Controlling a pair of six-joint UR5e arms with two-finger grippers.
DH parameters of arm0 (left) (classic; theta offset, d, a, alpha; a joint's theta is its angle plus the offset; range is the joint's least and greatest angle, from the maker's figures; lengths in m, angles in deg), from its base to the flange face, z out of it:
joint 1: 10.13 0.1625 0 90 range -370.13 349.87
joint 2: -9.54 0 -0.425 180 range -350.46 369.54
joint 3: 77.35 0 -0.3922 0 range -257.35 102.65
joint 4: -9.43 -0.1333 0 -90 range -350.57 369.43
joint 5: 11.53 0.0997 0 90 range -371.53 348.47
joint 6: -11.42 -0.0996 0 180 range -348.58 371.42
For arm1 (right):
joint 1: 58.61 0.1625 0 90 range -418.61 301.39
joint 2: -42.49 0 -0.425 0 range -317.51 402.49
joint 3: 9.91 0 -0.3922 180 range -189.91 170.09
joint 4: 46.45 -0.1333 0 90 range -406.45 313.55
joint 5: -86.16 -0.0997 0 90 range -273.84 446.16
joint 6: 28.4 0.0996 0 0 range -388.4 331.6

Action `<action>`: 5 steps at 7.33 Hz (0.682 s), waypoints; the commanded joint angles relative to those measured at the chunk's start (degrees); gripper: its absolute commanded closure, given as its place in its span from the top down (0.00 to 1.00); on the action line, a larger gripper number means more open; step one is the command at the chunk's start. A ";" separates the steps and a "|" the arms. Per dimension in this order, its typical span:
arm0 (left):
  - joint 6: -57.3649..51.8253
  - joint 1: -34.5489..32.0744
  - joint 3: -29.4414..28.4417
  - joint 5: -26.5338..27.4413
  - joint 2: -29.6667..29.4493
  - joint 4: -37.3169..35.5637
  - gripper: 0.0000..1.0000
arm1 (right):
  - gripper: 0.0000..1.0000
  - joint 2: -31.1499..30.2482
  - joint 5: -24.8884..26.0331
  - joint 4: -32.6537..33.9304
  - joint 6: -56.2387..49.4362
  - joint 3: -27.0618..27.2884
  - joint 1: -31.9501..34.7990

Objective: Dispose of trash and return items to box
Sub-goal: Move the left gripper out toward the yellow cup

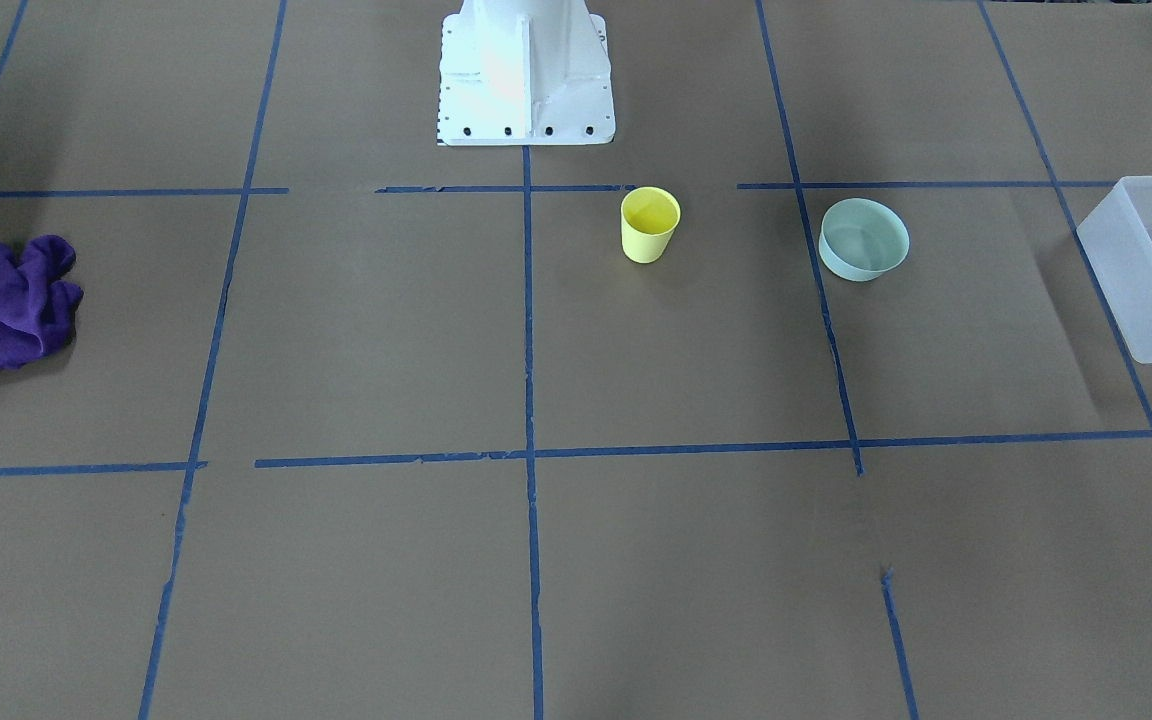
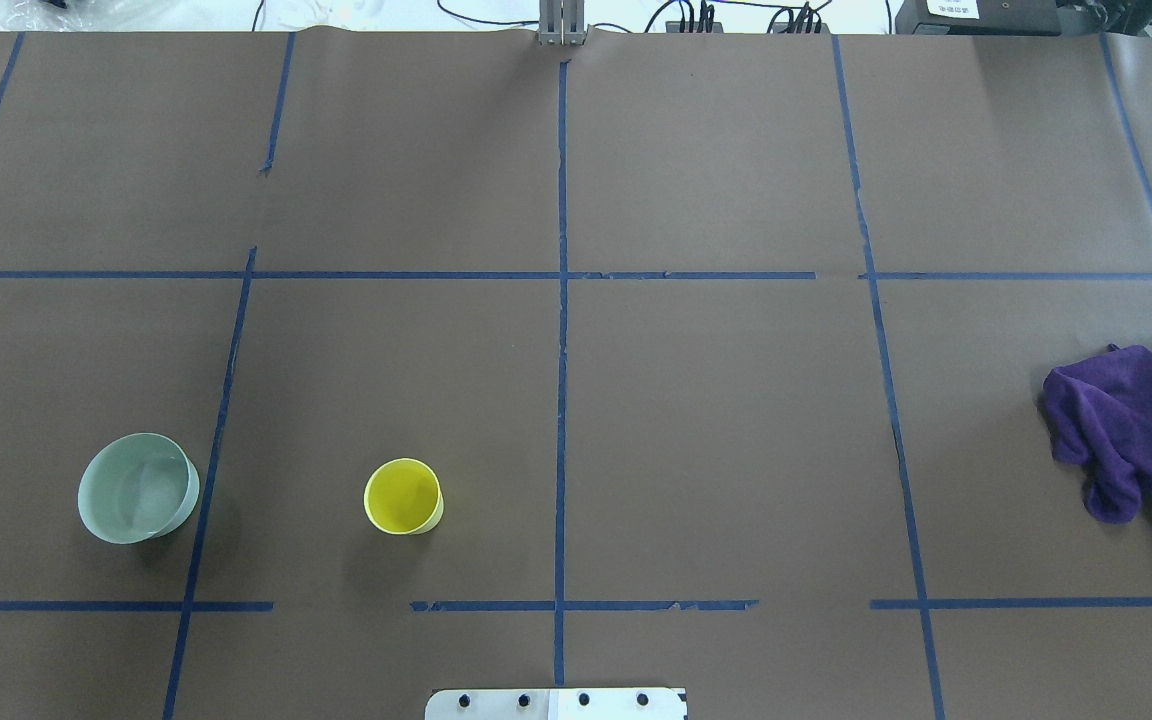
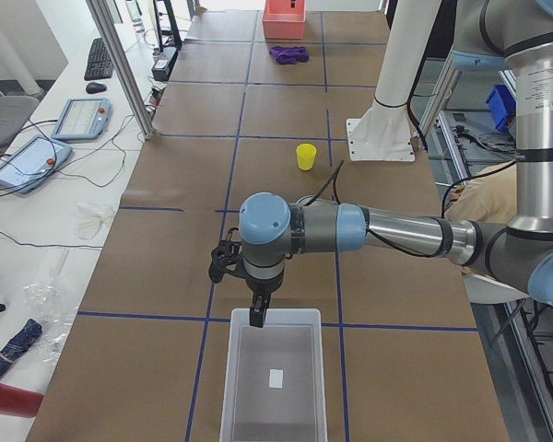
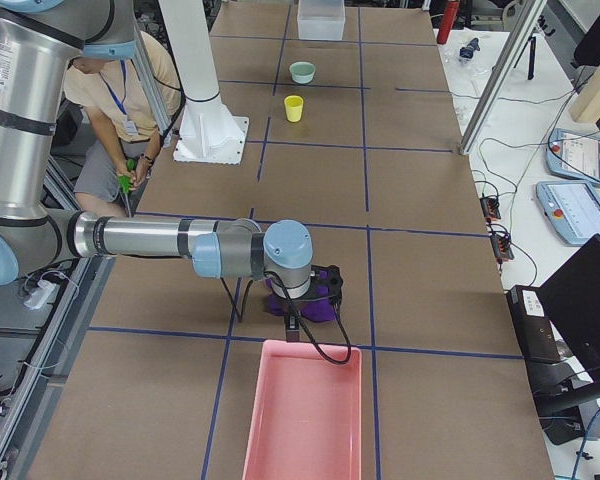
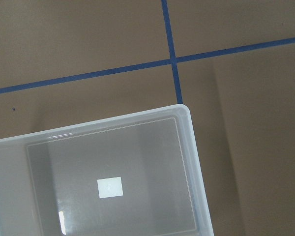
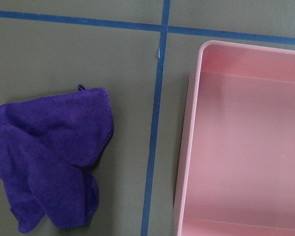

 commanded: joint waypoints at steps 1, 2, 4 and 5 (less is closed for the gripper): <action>-0.26 0.12 0.22 0.08 -0.85 0.12 1.00 | 1.00 -0.19 0.07 0.08 0.00 0.07 0.00; -0.27 0.13 0.22 -0.01 -1.03 0.73 1.00 | 1.00 -0.28 0.07 0.09 0.00 0.15 0.00; -0.44 0.82 0.22 0.17 -1.03 6.85 1.00 | 1.00 -0.02 0.34 0.26 -0.09 0.33 -0.09; -0.35 3.09 0.22 -0.09 -1.12 12.19 1.00 | 1.00 0.33 0.16 0.26 -0.09 0.76 -0.09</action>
